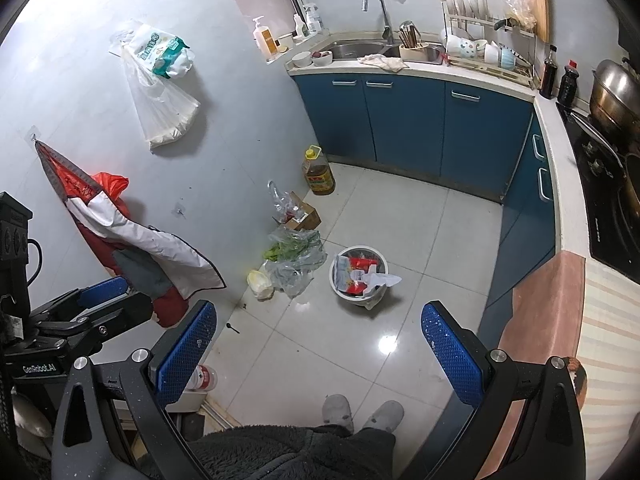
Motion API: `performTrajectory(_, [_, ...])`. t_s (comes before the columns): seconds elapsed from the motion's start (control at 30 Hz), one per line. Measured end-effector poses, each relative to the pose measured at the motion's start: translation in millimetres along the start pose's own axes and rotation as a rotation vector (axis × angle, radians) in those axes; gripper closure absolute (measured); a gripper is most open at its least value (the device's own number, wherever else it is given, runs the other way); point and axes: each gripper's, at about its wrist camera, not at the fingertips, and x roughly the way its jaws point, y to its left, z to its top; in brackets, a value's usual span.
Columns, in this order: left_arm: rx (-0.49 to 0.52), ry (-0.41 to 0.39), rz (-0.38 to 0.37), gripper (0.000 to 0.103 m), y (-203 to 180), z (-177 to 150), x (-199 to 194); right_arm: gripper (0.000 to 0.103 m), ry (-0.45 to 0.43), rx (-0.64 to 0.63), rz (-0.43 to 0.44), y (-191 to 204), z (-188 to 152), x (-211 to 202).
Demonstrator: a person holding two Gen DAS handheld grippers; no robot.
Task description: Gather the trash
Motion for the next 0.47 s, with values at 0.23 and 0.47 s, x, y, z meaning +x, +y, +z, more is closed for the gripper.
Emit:
performTrajectory(0.23, [-0.001, -0.002, 0.000, 0.000, 3.9, 1.4, -2.6, 0.000, 0.001, -0.007, 0.004, 2.7, 1.7, 0.6])
performTrajectory(0.47, [-0.006, -0.010, -0.022, 0.000, 7.4, 1.9, -6.1, 0.000, 0.001, -0.007, 0.004, 3.7, 1.7, 1.2])
